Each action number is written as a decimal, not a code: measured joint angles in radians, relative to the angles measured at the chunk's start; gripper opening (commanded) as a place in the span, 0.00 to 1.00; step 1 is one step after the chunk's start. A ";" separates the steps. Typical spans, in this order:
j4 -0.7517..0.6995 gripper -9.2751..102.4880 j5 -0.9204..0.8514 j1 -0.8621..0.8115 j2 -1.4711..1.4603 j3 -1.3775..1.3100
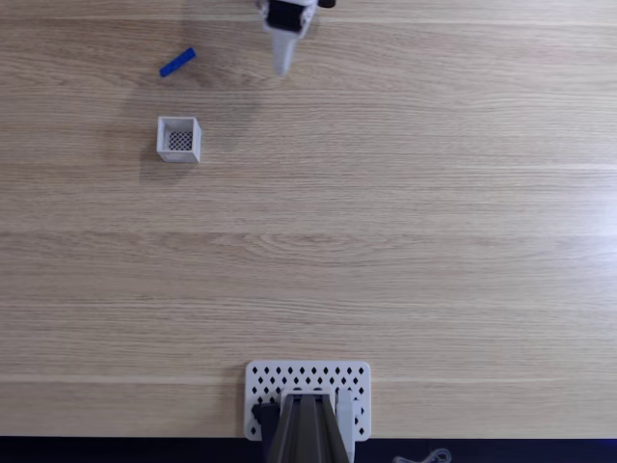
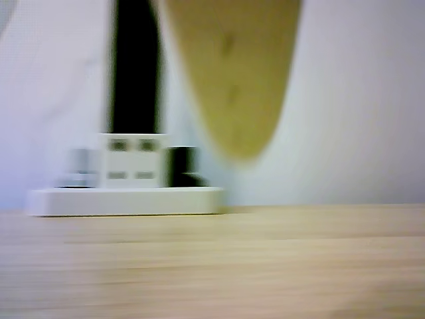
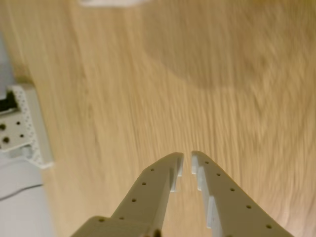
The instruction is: Grasp a peg and put it in the crate.
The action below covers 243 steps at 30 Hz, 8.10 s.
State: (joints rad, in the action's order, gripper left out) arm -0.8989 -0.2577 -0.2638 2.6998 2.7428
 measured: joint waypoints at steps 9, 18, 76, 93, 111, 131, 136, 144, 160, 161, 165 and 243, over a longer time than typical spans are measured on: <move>0.061 0.09 -0.724 -0.290 -0.215 -0.104; 0.407 0.09 -0.992 -0.495 -0.385 -0.098; 0.474 0.25 -1.218 -0.574 -0.621 -0.046; 0.509 0.11 -1.298 -0.575 -0.699 -0.046; 0.555 0.08 -1.347 -0.595 -0.666 -0.031; 1.505 0.08 -1.276 -0.345 -0.574 0.249; 1.606 0.08 -1.201 -0.321 -0.696 0.221; 1.638 0.08 -1.169 -0.313 -0.893 0.095; 1.641 0.08 -1.169 -0.268 -1.146 -0.078; 1.641 0.08 -1.169 -0.268 -1.149 -0.084; 1.641 0.08 -1.169 -0.268 -1.164 -0.107; 0.078 0.08 0.337 0.298 0.614 0.322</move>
State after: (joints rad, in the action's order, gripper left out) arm -0.8207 0.0798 0.0337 3.3134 3.0649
